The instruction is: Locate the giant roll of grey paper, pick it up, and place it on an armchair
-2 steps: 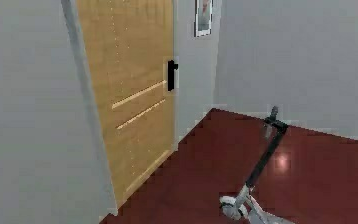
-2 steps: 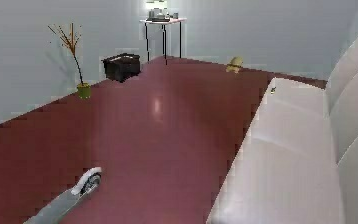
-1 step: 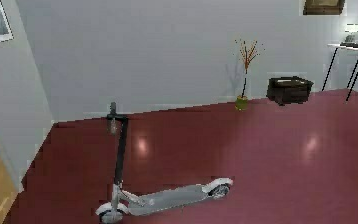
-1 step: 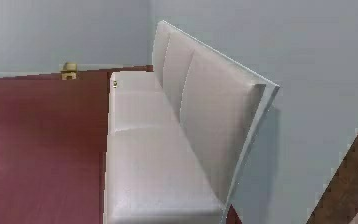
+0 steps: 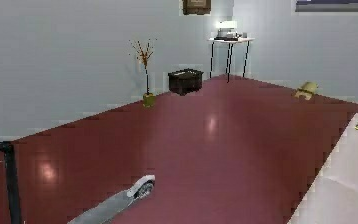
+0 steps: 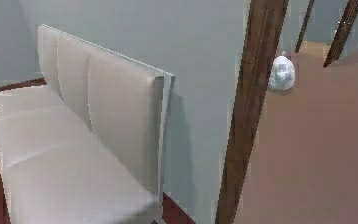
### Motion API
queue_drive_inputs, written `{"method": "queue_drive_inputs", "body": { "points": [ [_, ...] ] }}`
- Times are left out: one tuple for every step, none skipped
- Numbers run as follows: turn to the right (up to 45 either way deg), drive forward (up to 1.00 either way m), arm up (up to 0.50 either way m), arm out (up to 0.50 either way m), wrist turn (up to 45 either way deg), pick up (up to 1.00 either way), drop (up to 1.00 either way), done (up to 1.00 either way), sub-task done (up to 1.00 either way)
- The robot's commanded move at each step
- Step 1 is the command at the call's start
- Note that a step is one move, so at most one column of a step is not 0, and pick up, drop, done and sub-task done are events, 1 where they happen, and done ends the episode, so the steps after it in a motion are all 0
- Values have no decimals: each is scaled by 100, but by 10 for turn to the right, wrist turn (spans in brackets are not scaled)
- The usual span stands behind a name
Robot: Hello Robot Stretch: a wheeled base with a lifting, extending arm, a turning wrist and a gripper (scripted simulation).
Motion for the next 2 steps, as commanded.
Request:
{"method": "queue_drive_inputs", "body": {
  "points": [
    [0,70,0,0,0,0,0,0,0],
    [240,0,0,0,0,0,0,0,0]
  ]
}}
